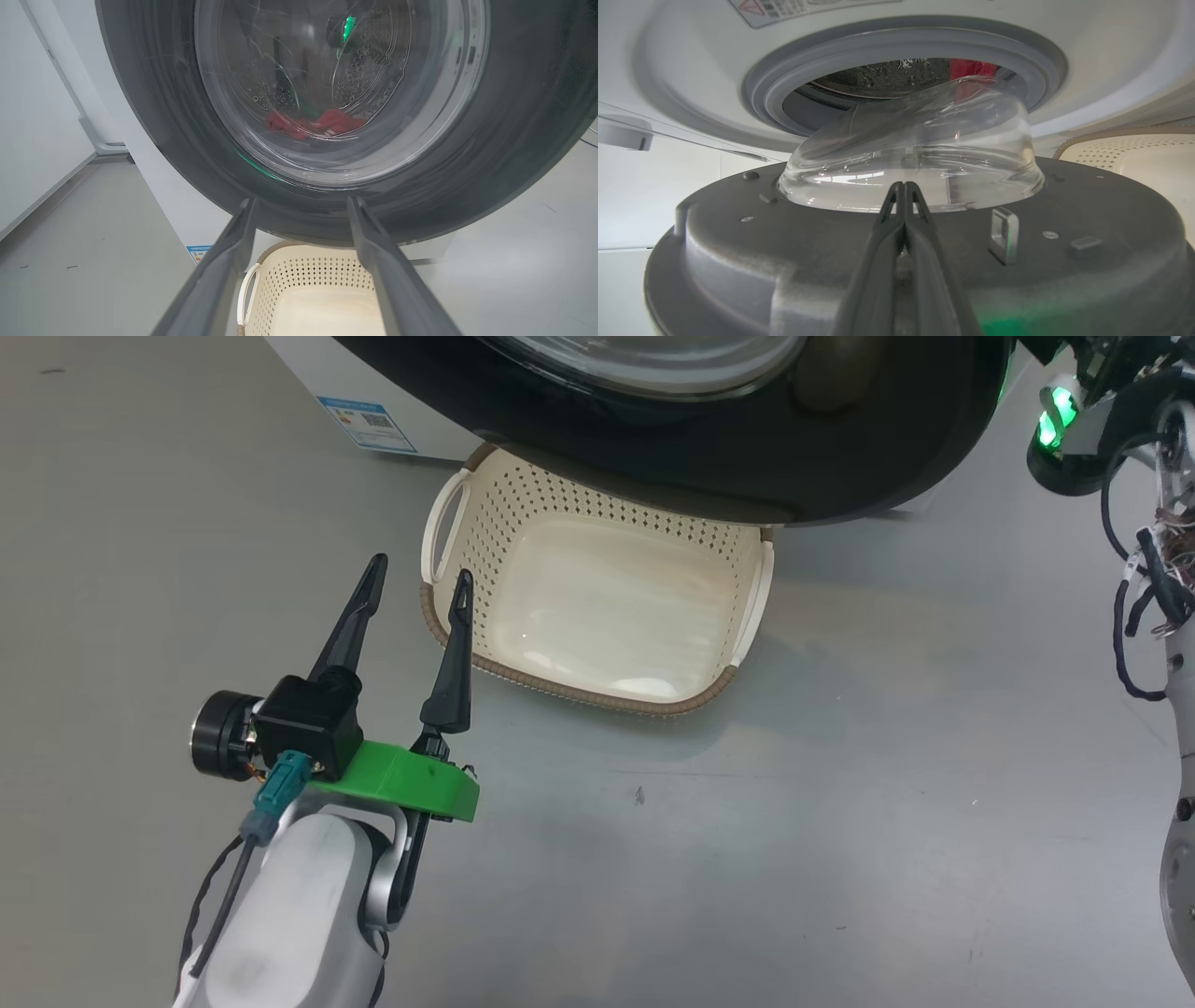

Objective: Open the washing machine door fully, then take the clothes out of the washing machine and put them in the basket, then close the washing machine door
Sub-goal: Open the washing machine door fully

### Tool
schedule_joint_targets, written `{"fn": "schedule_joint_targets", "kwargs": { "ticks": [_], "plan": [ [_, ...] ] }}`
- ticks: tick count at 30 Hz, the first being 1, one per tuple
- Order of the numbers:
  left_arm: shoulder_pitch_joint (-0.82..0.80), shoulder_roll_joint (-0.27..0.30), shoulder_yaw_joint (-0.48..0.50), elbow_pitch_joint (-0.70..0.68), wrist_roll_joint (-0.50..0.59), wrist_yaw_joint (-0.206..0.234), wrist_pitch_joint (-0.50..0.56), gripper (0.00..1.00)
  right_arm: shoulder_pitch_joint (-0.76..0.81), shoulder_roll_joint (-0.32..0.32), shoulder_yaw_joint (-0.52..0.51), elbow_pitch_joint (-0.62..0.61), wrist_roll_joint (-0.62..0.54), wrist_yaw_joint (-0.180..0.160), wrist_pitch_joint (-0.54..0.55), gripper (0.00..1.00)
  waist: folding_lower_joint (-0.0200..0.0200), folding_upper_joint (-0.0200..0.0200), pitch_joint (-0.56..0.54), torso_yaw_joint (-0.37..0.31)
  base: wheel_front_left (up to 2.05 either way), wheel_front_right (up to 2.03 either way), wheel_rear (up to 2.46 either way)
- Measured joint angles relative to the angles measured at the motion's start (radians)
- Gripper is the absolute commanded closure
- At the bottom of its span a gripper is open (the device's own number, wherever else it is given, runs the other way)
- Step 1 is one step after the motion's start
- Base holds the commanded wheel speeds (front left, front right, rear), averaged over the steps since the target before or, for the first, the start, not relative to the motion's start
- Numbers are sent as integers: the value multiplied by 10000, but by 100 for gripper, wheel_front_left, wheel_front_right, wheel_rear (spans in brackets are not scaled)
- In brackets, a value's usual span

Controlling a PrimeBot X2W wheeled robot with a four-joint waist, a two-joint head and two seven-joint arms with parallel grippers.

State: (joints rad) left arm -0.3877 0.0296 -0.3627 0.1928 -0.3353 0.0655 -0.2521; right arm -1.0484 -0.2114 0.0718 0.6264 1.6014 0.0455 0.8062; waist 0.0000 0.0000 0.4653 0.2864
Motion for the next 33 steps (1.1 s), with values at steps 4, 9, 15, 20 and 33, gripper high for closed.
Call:
{"fn": "schedule_joint_targets", "kwargs": {
  "ticks": [4,9,15,20,33],
  "plan": [
    [33,0,4,111,29,0,0,0,322,127,90,61,94,157,259,100,0,0,-220,-60,0,0,0],
    [131,0,8,215,44,0,0,0,652,268,184,88,198,270,522,100,0,0,-460,-113,0,0,0],
    [398,2,6,322,44,0,0,0,1153,456,355,100,286,416,857,100,0,0,-835,-150,0,0,0],
    [633,2,29,472,44,0,0,0,1562,704,531,92,453,502,1179,100,0,0,-1161,-145,0,0,0],
    [1123,8,75,788,203,0,0,0,2932,1197,1043,-205,792,671,1758,100,0,0,-2052,-13,0,0,0]
  ]
}}
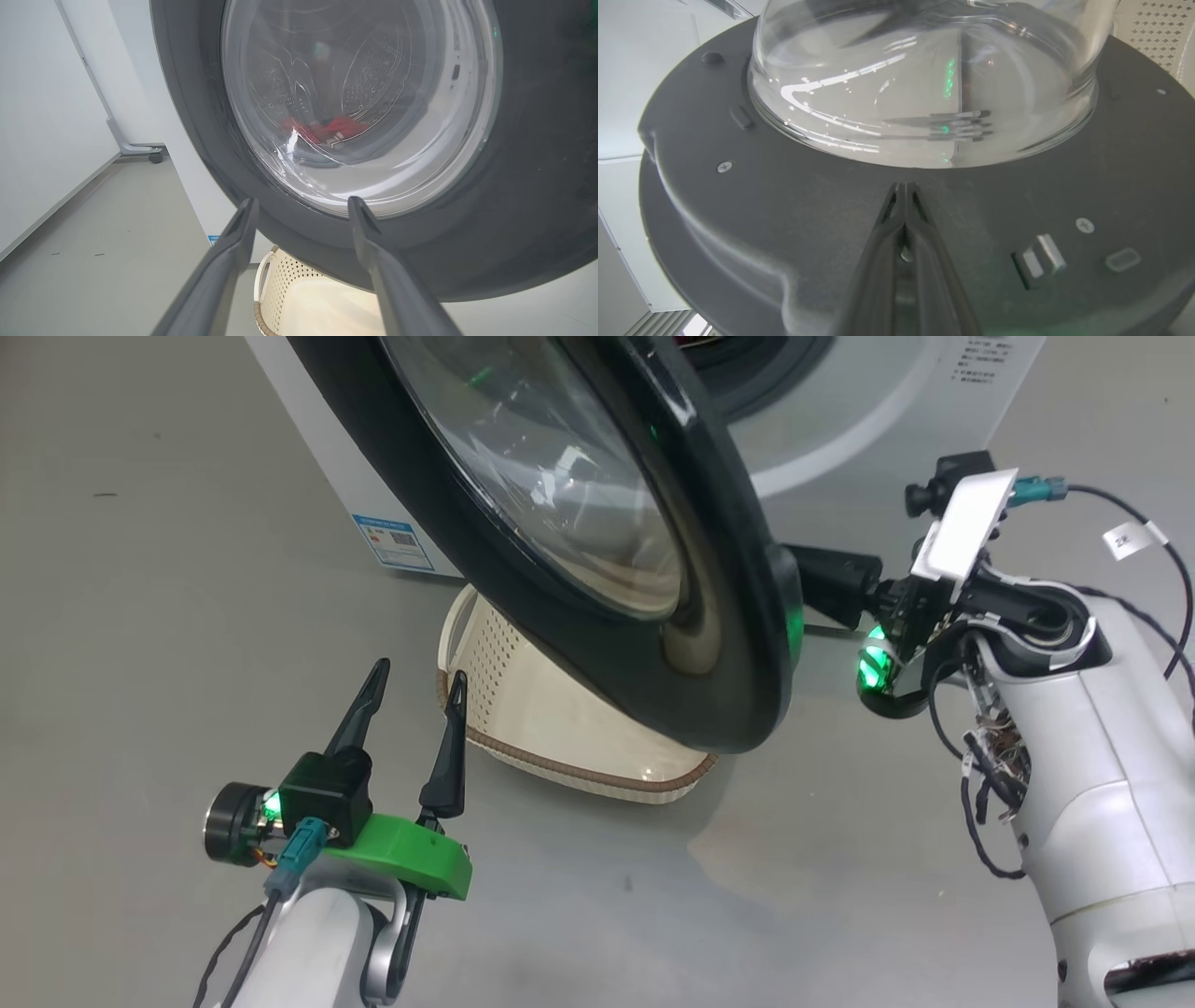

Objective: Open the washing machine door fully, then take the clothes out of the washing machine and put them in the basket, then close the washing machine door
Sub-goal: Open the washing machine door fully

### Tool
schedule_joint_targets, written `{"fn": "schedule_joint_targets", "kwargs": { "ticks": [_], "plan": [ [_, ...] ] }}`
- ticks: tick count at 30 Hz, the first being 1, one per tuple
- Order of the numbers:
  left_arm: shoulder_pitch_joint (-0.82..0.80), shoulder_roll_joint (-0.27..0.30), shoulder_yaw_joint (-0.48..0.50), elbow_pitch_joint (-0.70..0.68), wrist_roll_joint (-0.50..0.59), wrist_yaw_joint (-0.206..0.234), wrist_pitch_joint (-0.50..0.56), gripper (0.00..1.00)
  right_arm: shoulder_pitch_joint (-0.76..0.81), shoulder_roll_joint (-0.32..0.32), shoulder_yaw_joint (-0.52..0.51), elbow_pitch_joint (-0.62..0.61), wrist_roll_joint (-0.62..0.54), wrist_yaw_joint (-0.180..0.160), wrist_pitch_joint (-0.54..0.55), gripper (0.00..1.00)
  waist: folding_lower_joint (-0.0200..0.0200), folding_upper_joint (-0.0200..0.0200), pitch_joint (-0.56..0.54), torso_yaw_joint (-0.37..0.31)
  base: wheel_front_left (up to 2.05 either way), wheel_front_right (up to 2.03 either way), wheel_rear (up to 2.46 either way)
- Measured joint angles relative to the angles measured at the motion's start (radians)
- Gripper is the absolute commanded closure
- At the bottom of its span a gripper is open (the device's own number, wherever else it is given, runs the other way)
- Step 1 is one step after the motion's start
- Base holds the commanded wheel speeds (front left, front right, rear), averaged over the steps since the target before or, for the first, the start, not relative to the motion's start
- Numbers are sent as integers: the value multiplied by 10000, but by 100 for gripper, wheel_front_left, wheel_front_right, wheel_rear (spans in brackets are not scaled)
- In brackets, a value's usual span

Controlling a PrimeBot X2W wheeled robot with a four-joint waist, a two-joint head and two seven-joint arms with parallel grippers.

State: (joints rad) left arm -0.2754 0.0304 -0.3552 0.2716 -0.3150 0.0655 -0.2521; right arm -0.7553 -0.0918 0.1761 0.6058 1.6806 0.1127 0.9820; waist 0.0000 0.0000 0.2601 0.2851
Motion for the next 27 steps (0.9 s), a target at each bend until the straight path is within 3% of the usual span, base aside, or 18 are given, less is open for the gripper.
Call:
{"fn": "schedule_joint_targets", "kwargs": {
  "ticks": [22,27],
  "plan": [
    [543,17,-65,132,-2,-88,0,0,1522,219,1091,-828,529,84,-13,100,0,0,-822,976,0,0,0],
    [612,21,-59,134,-2,-88,0,0,1755,209,1632,-1089,1087,84,-36,100,0,0,-914,1193,0,0,0]
  ]
}}
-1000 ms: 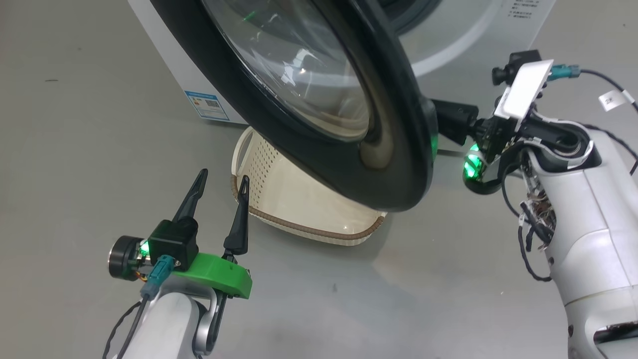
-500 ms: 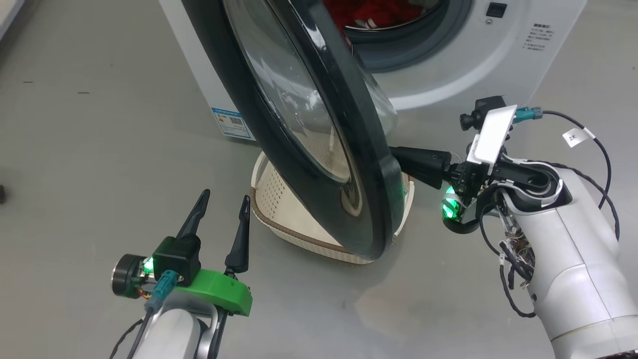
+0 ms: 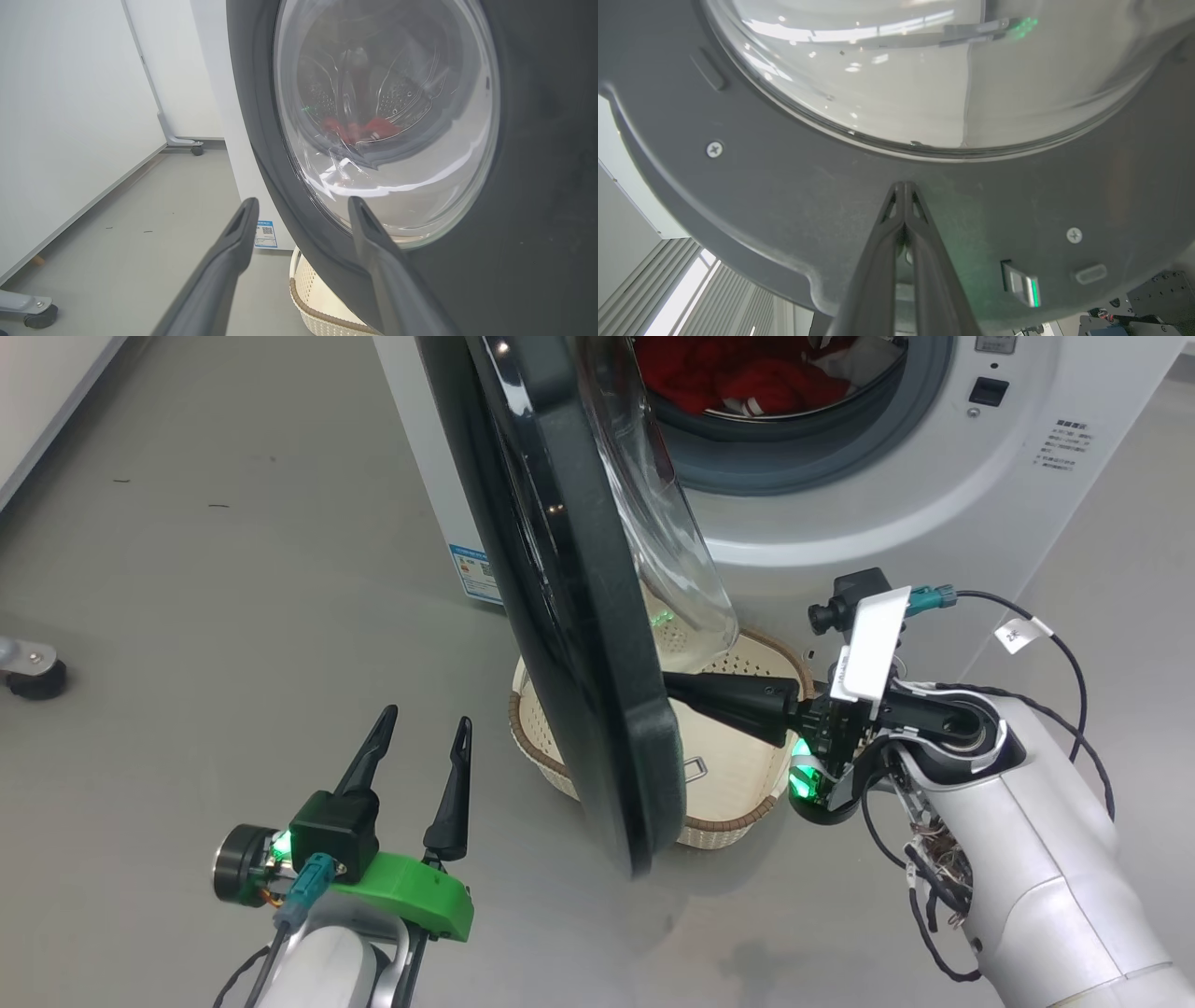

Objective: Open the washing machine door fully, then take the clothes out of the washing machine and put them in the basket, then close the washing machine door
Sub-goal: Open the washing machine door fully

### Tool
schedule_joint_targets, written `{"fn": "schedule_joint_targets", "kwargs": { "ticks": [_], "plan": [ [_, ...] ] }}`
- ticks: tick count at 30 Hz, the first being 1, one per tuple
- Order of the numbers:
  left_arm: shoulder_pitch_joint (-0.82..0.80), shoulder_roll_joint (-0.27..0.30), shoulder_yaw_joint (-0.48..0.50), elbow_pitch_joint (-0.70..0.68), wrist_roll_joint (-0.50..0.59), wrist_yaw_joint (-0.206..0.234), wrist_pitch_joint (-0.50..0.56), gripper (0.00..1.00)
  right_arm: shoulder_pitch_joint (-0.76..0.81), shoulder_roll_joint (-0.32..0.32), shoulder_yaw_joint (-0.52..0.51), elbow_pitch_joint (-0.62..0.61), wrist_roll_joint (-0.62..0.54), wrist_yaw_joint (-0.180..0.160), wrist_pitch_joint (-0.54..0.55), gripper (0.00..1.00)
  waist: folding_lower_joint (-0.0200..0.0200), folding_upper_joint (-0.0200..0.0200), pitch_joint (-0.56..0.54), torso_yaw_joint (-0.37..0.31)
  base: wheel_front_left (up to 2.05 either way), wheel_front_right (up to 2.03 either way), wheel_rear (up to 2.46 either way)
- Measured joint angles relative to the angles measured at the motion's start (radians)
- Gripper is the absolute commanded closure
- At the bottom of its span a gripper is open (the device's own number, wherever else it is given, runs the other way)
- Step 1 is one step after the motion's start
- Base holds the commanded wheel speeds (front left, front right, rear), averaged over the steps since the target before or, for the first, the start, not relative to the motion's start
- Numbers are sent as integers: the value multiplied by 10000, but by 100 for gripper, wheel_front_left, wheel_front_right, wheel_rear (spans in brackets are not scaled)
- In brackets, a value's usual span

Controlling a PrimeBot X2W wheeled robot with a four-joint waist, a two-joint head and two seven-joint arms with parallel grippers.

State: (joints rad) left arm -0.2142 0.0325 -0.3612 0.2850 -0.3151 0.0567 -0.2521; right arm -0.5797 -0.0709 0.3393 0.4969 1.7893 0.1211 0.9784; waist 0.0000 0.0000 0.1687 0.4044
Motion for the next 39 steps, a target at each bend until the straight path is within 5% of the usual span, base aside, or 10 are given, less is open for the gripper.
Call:
{"fn": "schedule_joint_targets", "kwargs": {
  "ticks": [20,39],
  "plan": [
    [204,10,84,48,-2,0,0,0,353,27,1601,-704,685,2,-880,100,0,0,-210,542,0,0,0],
    [314,19,351,-69,-2,10,0,0,928,77,769,-943,851,2,-2067,100,0,0,-219,282,0,0,0]
  ]
}}
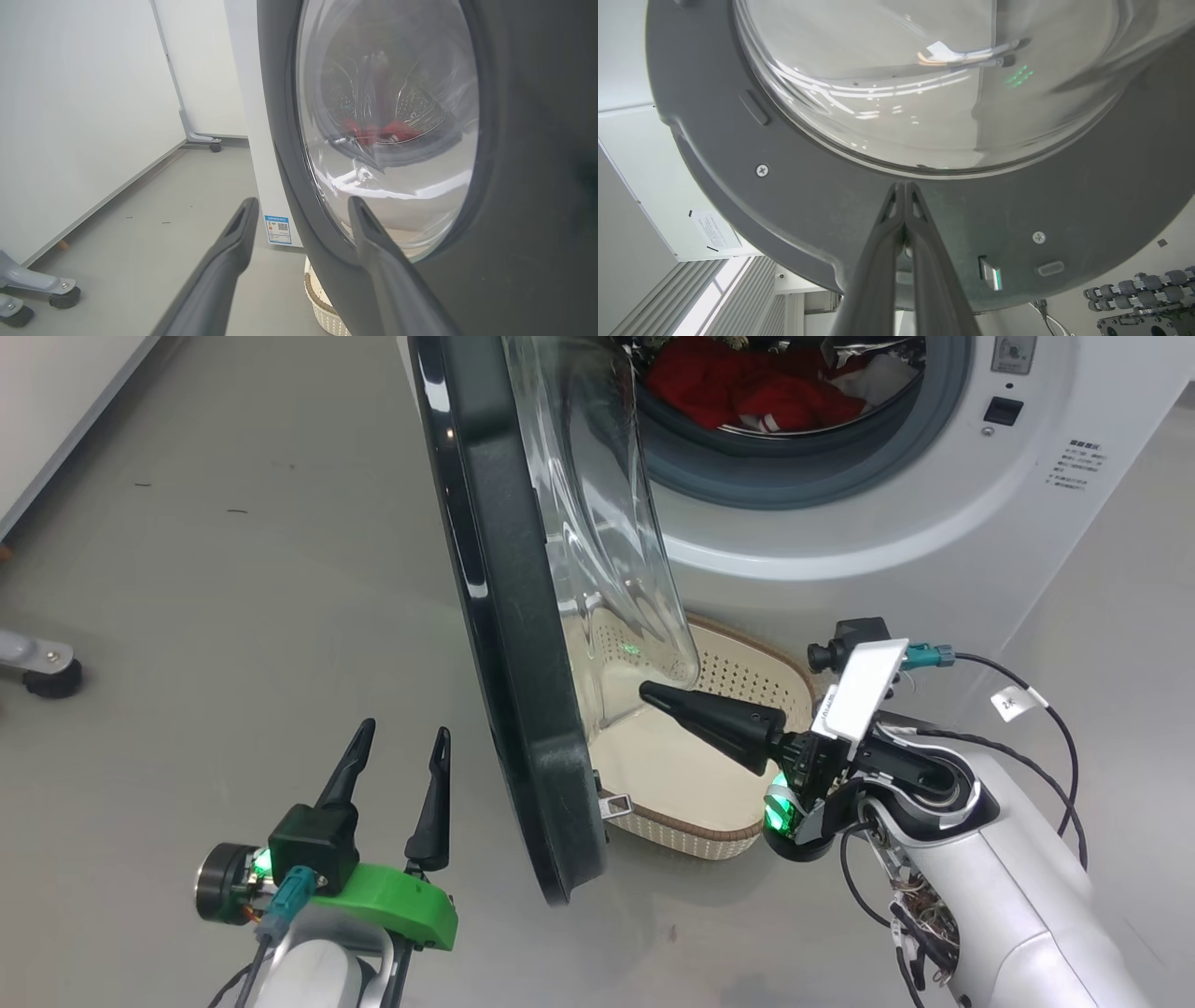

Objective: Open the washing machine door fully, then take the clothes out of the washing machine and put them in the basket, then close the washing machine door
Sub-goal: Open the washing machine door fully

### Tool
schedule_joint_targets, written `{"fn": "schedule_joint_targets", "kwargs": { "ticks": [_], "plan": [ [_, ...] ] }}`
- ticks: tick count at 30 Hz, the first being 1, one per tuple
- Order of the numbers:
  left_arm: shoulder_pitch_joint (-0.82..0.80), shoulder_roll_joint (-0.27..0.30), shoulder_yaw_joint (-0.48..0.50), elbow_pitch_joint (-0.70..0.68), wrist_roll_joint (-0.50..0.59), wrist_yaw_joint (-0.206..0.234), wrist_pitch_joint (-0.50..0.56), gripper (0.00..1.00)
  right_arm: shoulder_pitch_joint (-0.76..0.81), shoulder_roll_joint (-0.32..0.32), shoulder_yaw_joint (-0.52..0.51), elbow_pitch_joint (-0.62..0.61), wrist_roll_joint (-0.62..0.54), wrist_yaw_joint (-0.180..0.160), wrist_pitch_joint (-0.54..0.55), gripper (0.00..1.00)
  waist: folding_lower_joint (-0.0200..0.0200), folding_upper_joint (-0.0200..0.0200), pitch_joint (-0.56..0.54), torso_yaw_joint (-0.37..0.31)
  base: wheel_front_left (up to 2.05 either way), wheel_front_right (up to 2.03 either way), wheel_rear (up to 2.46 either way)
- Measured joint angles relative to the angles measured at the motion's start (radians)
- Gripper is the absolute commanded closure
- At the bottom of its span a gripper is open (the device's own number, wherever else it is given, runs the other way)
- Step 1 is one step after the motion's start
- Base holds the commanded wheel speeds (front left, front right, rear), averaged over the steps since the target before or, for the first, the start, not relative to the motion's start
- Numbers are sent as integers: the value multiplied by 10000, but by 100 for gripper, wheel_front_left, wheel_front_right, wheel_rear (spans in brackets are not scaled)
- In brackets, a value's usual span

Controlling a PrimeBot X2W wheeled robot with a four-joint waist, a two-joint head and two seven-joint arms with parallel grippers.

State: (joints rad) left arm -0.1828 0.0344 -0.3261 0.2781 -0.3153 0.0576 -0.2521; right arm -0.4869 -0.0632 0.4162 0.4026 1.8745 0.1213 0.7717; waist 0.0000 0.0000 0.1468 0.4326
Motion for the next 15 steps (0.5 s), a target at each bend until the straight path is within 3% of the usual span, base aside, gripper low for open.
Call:
{"fn": "schedule_joint_targets", "kwargs": {
  "ticks": [1,3,4,5,15],
  "plan": [
    [4,-2,27,-12,2,0,0,0,67,0,-56,-10,-4,0,-81,100,0,0,1,-33,0,0,0],
    [5,2,13,-10,2,0,0,0,245,-12,-274,-48,-17,0,-314,47,0,0,0,-91,0,0,0],
    [5,0,8,-12,2,0,0,0,344,-31,-380,-65,-29,0,-431,11,0,0,-1,-111,0,0,0],
    [6,-2,13,-12,2,0,0,0,449,-38,-489,-94,-38,0,-552,0,0,0,-3,-127,0,0,0],
    [41,0,40,-12,0,0,0,0,1270,-267,-1693,-867,-940,0,-2240,0,0,0,-15,-293,0,0,0]
  ]
}}
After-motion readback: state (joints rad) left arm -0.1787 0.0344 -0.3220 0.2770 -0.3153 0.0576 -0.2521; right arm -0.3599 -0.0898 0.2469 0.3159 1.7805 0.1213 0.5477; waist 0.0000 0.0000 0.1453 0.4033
